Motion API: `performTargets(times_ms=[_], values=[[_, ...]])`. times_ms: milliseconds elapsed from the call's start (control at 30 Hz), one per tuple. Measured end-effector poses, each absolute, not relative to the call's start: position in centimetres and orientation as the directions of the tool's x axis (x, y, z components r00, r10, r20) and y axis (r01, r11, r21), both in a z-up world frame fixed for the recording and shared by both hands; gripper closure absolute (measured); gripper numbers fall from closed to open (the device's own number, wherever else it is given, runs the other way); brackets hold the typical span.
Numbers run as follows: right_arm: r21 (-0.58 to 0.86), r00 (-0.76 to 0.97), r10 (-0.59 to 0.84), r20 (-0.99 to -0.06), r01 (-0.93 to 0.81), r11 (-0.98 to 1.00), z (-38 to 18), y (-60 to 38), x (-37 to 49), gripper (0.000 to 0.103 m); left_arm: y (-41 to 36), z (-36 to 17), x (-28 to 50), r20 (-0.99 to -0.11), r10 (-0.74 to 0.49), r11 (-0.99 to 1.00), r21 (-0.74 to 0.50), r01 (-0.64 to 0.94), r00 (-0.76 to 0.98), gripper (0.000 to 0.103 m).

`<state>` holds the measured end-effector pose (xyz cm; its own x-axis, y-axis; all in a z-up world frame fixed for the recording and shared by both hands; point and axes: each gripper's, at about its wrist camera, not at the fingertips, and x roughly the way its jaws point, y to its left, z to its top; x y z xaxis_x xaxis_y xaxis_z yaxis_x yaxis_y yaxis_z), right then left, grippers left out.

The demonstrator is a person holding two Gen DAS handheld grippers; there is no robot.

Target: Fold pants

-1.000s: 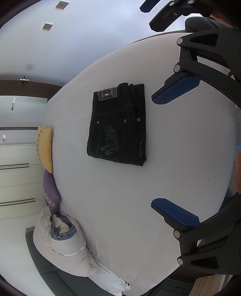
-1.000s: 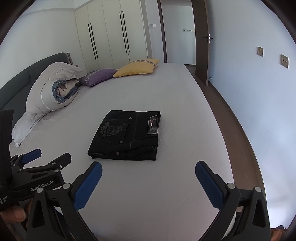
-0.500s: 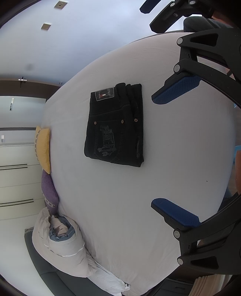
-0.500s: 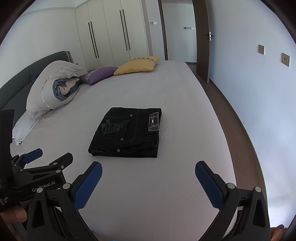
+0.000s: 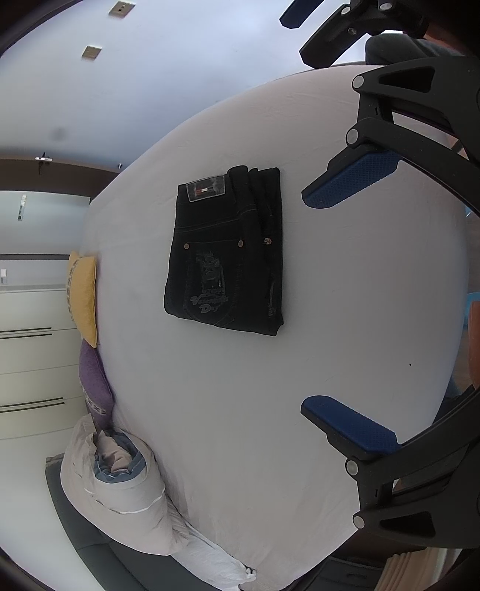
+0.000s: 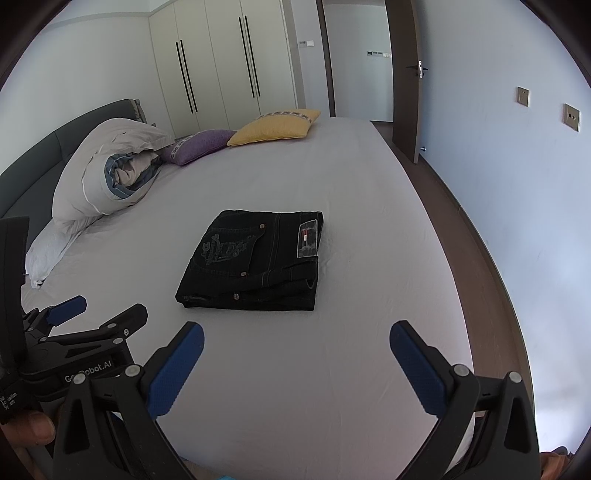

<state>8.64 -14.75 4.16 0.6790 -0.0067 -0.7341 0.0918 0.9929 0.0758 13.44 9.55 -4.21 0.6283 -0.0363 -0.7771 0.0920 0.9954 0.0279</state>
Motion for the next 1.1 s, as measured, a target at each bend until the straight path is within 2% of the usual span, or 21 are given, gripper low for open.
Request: performTargets(times_ms=[1100], values=[[0.062, 0.645, -0.018, -0.764, 0.102, 0.993, 3.49, -15.18, 8.99, 0.0, 9.65, -4.41, 13.85, -0.778, -0.038, 0.996, 0.021, 0.085, 0.628, 0.0]])
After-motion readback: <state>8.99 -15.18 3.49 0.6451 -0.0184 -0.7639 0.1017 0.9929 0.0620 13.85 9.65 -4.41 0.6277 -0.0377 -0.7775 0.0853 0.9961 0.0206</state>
